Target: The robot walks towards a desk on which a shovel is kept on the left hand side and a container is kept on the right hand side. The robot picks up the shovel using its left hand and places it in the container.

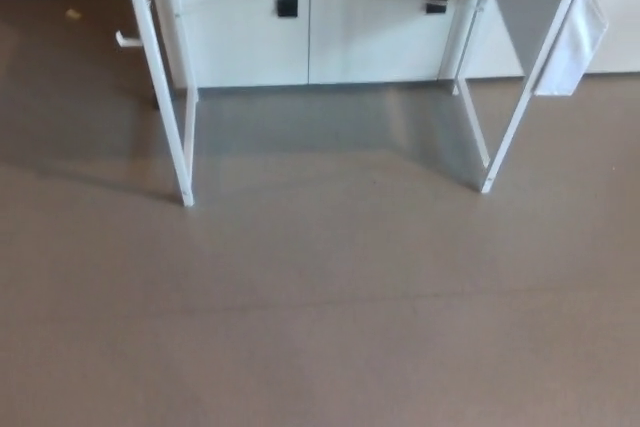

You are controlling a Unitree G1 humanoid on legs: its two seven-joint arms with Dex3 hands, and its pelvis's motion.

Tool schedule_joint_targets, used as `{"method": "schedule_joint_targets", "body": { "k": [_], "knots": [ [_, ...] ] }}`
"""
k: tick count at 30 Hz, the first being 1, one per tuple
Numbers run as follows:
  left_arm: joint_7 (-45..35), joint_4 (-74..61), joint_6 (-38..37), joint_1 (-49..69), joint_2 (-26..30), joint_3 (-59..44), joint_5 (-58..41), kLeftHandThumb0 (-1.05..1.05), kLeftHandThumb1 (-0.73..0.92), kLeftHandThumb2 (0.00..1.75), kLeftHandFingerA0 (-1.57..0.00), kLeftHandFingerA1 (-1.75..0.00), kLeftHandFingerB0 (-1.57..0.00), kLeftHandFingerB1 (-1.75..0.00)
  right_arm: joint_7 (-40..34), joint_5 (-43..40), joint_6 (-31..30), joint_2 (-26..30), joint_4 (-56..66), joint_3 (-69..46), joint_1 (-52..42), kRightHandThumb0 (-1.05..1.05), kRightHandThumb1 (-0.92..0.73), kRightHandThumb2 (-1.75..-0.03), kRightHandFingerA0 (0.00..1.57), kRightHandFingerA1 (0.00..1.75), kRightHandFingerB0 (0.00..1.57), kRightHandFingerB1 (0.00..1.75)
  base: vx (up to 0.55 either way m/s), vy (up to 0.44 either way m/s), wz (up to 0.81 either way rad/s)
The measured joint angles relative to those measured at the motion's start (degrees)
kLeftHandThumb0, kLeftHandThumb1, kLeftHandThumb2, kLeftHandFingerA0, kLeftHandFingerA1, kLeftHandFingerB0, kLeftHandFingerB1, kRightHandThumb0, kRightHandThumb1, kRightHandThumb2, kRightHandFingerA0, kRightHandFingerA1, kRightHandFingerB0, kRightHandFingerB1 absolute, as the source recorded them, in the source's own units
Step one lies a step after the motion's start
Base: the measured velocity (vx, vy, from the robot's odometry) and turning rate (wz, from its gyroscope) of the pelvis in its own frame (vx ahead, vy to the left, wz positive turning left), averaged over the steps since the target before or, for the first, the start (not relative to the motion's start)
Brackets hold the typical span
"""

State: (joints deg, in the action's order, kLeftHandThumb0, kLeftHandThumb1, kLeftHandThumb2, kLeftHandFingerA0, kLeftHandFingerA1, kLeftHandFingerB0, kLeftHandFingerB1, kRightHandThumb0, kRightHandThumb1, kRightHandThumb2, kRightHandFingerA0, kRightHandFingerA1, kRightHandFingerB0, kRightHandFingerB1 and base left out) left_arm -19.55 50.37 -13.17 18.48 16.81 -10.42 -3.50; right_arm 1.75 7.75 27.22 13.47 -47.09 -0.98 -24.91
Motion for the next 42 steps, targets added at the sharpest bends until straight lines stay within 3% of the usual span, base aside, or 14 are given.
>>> {"method": "schedule_joint_targets", "body": {
  "k": [12,13,14,15,20,21,27,28,32,33,42],
  "knots": [
    [0.34,0.98,-1.17,-0.51,0.27,0.64,0.21,-0.26,0.62,0.62,-0.31,-0.38,-0.2,-0.34,-0.44,0.02,1.92,0.27,-2.11,-0.22,1.28,-0.32,-0.58,-0.57,0.43,0.5,0.35,0.43,0.29,-0.004,0.21],
    [0.42,1.2,-1.2,-0.73,0.28,0.67,0.23,-0.17,0.45,0.88,-0.23,-0.52,-0.1,-0.47,-0.52,0.03,1.92,0.39,-1.77,-0.21,1.26,-0.31,-0.58,-0.57,0.44,0.49,0.35,0.43,0.41,0.058,-0.01],
    [0.49,1.38,-1.2,-0.76,0.27,0.72,0.26,-0.16,0.45,0.88,-0.22,-0.53,-0.09,-0.47,-0.52,0.04,1.94,0.38,-1.51,-0.18,1.22,-0.31,-0.58,-0.56,0.44,0.49,0.36,0.43,0.26,-0.049,0.05],
    [0.63,1.65,-1.27,-0.81,0.27,0.78,0.3,-0.24,0.63,0.62,-0.31,-0.38,-0.19,-0.34,-0.53,0.04,1.95,0.39,-1.1,-0.14,1.19,-0.31,-0.58,-0.56,0.45,0.48,0.37,0.44,0.25,-0.059,-0.04],
    [0.71,2.27,-1.46,-0.86,0.28,0.83,0.3,-0.25,0.63,0.62,-0.31,-0.39,-0.18,-0.34,-0.74,0.45,1.81,0.45,0.38,0.24,0.45,-0.29,-0.59,-0.57,0.44,0.48,0.37,0.43,0.21,0.036,-0.14],
    [0.71,2.36,-1.63,-0.88,0.28,0.83,0.3,-0.16,0.45,0.89,-0.22,-0.53,-0.09,-0.47,-0.74,0.48,1.76,0.45,0.58,0.27,0.27,-0.28,-0.59,-0.57,0.43,0.48,0.37,0.43,0.24,0.155,-0.14],
    [1.03,2.16,-2.01,-1.12,1.05,1.14,0.52,-0.16,0.47,0.89,-0.22,-0.52,-0.09,-0.46,-0.77,0.73,1.56,-0.02,0.52,0.51,0.61,-0.31,-0.59,-0.57,0.44,0.48,0.37,0.43,0.29,0.271,-0.11],
    [1.12,2.11,-2.02,-1.15,1.13,1.14,0.52,-0.25,0.63,0.62,-0.31,-0.38,-0.19,-0.34,-0.77,0.75,1.56,-0.03,0.38,0.53,0.56,-0.31,-0.59,-0.57,0.44,0.49,0.37,0.43,0.27,0.119,0.0],
    [1.29,2.44,-2.04,-1.29,1.15,1.24,0.53,-0.25,0.63,0.62,-0.3,-0.39,-0.18,-0.34,-0.72,0.73,1.6,-0.03,-0.32,0.51,0.72,-0.3,-0.59,-0.57,0.44,0.49,0.38,0.44,0.22,0.076,0.09],
    [1.28,2.62,-2.04,-1.34,1.14,1.21,0.5,-0.18,0.45,0.88,-0.24,-0.53,-0.1,-0.47,-0.69,0.7,1.6,-0.03,-0.63,0.44,0.9,-0.29,-0.59,-0.57,0.45,0.49,0.38,0.43,0.23,0.004,0.11],
    [1.71,3.33,-2.83,-1.87,0.93,1.88,0.88,-0.17,0.45,0.89,-0.24,-0.53,-0.1,-0.47,-0.48,0.7,1.14,0.34,1.45,0.32,0.48,-0.31,-0.6,-0.57,0.45,0.48,0.36,0.43,0.27,-0.131,0.12]
  ]
}}
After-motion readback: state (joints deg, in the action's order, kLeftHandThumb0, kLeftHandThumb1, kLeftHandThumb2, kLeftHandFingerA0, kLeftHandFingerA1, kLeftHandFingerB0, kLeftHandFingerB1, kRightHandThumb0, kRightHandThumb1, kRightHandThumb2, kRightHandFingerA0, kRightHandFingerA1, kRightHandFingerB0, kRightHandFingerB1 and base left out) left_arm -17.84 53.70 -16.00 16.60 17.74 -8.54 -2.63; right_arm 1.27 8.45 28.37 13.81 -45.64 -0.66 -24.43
